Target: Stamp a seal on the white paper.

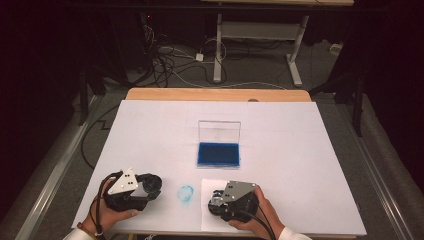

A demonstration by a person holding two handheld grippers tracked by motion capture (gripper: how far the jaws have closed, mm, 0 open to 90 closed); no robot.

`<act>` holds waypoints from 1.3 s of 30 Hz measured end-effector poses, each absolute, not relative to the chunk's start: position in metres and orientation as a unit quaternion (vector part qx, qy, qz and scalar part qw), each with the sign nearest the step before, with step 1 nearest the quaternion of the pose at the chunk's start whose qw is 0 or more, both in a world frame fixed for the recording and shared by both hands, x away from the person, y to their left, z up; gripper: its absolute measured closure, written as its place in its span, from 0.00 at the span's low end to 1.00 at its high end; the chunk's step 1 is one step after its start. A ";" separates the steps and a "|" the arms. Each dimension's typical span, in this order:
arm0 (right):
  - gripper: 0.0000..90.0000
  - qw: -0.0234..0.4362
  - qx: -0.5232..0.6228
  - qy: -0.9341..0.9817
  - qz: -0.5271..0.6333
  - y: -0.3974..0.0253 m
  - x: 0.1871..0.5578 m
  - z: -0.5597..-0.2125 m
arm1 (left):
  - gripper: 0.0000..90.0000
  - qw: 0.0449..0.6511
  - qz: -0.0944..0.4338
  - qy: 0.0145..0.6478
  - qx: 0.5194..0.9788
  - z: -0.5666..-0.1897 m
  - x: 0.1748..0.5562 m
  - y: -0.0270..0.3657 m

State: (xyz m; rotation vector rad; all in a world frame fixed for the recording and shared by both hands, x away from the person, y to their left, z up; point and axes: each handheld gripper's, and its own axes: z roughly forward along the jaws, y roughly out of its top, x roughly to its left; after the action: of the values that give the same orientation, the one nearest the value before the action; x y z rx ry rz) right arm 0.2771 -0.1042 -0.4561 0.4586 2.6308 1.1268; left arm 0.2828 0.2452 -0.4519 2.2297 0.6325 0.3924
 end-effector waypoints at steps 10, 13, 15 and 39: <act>0.64 0.123 0.158 0.904 0.377 -0.105 0.275 -0.456 | 0.40 0.395 0.150 0.249 0.872 -0.450 0.284 0.248; 0.64 0.122 0.158 0.905 0.376 -0.105 0.275 -0.456 | 0.40 0.395 0.151 0.248 0.872 -0.449 0.284 0.247; 0.64 0.123 0.158 0.905 0.376 -0.105 0.275 -0.456 | 0.40 0.394 0.150 0.247 0.873 -0.450 0.284 0.246; 0.64 0.126 0.155 0.907 0.370 -0.105 0.274 -0.455 | 0.40 0.394 0.143 0.242 0.875 -0.451 0.285 0.243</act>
State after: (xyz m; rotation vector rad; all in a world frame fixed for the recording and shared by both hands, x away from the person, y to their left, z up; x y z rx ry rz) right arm 0.2743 -0.1050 -0.4554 0.4509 2.6411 1.0784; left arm 0.2850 0.2430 -0.4510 2.2193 0.6131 0.3639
